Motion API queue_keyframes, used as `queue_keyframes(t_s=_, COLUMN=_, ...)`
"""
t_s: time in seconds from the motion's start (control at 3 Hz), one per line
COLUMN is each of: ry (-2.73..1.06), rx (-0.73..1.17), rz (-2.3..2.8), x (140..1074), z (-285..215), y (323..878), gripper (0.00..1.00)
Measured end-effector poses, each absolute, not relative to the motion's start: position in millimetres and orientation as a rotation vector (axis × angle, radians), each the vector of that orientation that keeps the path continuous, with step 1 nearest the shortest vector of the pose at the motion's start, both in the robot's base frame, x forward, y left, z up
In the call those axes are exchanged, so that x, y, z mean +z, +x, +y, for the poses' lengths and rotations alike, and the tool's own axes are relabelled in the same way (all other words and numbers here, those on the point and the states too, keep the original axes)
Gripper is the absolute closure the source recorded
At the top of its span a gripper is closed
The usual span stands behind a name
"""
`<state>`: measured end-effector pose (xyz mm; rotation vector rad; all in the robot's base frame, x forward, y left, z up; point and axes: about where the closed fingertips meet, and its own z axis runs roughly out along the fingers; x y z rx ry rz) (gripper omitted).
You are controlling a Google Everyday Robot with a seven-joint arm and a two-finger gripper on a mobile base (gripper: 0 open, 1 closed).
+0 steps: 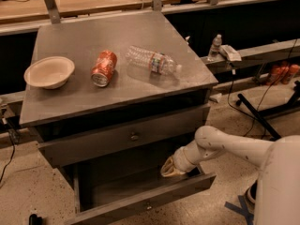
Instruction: Close middle drawer
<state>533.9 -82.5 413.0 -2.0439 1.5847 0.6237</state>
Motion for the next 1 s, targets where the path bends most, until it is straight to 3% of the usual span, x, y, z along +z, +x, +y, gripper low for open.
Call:
queue_keyframes(t_s=0.67, ry=-2.127, rx=0.704, rz=1.618, x=384, z=-74, y=530, gripper=1.0)
queue_keyframes(t_s=1.0, ry=-2.17, rx=0.759, rz=1.647, x=380, z=-90, y=501, gripper=1.0)
